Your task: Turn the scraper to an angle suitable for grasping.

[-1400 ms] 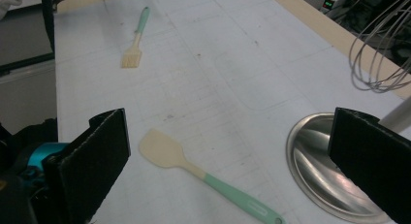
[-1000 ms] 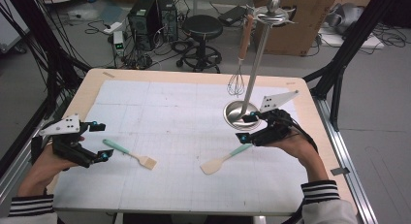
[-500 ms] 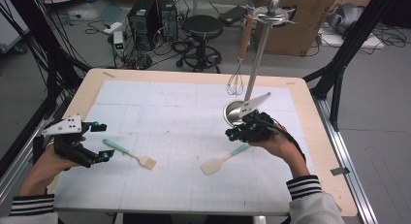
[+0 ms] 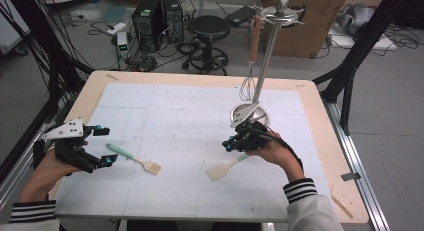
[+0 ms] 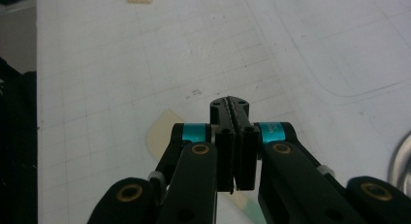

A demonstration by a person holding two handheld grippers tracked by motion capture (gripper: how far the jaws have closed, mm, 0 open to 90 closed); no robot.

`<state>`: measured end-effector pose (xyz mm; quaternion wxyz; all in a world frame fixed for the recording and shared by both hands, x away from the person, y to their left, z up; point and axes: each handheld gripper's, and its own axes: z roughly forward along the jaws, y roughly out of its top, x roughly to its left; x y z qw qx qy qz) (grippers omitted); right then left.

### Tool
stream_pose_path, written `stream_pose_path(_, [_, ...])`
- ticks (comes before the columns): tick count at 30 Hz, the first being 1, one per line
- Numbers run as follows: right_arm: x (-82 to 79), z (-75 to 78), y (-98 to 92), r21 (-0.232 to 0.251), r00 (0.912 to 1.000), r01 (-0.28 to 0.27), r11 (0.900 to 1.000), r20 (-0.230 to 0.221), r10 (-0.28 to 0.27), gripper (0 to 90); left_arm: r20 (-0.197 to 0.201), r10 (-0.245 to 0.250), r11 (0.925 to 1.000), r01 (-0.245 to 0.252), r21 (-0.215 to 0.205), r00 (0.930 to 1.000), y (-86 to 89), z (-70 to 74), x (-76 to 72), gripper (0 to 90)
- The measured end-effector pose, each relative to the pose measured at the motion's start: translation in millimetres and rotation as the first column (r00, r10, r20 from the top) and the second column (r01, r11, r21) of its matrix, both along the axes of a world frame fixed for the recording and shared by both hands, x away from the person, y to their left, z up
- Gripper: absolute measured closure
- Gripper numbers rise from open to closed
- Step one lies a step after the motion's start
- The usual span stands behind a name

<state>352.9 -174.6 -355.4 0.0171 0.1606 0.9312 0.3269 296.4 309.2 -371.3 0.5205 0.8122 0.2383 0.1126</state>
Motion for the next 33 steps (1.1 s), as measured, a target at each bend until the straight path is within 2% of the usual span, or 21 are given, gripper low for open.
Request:
stream_pose_path(6, [-0.7,-10.6,9.5,-0.077,0.9993,-0.038,0.996,-0.003,0.037,88.9,0.001,-0.004,1.0000,0.004,0.001,1.0000,-1.0,-0.1,-0.2,1.7])
stream_pose_path(10, [1.3,-18.5,13.8,-0.083,0.9990,-0.044,0.996,-0.016,0.043,89.0,0.002,-0.005,1.0000,0.005,-0.001,1.0000,-0.2,0.2,-0.1,1.7])
stream_pose_path(16, [2.3,-28.9,21.5,-0.146,0.9977,-0.061,0.987,-0.036,0.056,89.0,0.003,-0.010,0.9999,0.010,0.000,0.9999,-0.8,0.2,-0.2,1.6])
stream_pose_path(23, [4.4,-36.9,25.9,-0.166,0.9959,-0.078,0.983,-0.059,0.069,89.0,0.004,-0.007,1.0000,0.007,0.002,1.0000,-1.1,0.6,-1.6,1.7])
stream_pose_path(29, [7.0,-45.5,27.4,-0.226,0.9944,-0.087,0.970,-0.079,0.071,88.9,0.004,-0.008,1.0000,0.008,0.002,1.0000,-0.7,0.4,-2.3,1.6])
stream_pose_path(33, [8.6,-49.3,27.0,-0.246,0.9938,-0.082,0.966,-0.093,0.061,88.9,0.000,-0.009,1.0000,0.009,0.004,1.0000,-1.0,-0.4,-2.3,1.7])
